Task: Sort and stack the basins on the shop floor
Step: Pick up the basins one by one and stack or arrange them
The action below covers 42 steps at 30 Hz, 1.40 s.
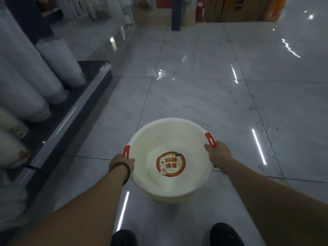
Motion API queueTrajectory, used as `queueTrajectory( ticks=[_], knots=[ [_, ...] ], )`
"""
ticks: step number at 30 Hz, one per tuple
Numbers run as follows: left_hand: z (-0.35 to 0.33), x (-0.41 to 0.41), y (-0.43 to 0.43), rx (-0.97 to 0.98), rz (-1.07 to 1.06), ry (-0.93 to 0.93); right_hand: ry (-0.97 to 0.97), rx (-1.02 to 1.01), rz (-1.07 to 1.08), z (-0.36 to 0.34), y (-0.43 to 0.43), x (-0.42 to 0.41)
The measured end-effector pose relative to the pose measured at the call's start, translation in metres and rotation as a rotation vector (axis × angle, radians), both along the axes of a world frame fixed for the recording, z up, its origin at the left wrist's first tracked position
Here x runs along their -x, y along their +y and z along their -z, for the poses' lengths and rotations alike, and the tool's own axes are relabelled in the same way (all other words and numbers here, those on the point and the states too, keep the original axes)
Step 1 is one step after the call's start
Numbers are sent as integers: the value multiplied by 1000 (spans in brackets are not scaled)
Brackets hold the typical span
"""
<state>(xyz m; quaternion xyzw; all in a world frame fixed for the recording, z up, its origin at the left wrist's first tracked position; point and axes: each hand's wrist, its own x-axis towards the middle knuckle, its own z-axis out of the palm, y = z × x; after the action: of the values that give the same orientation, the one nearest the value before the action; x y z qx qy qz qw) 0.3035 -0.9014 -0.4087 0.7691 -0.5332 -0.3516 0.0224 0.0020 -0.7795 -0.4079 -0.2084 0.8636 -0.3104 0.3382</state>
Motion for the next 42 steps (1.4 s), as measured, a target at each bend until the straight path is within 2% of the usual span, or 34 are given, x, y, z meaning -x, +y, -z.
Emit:
queueTrajectory(
  ticks=[4,10,14,21,26,29,31,33,35,38,42],
  knots=[
    [24,-5,-4,-9,27,-100,96,-148,-83,25,-1,-6],
    [47,1,-11,-50,41,-165,158,-214,-28,47,-10,-8],
    [66,1,-14,-54,-17,-157,169,-220,-48,59,-7,-9],
    [78,0,-21,-109,18,-170,209,-258,-77,69,-8,-6],
    [59,7,-23,-218,68,-103,209,-407,-104,58,-19,-10],
    [23,17,-26,-194,136,-70,310,-511,-176,28,-36,-29],
    [-19,27,-30,-189,288,-133,419,-487,-355,-4,-49,-48],
    [-77,38,-37,-219,495,-170,458,-354,-555,-47,-64,-72],
    [-150,46,-45,-182,645,-156,432,-141,-667,-98,-74,-103],
    [-261,30,-39,107,715,-75,427,154,-690,-185,-77,-159],
    [-350,-65,21,360,707,-81,312,279,-860,-278,-46,-244]
  ],
)
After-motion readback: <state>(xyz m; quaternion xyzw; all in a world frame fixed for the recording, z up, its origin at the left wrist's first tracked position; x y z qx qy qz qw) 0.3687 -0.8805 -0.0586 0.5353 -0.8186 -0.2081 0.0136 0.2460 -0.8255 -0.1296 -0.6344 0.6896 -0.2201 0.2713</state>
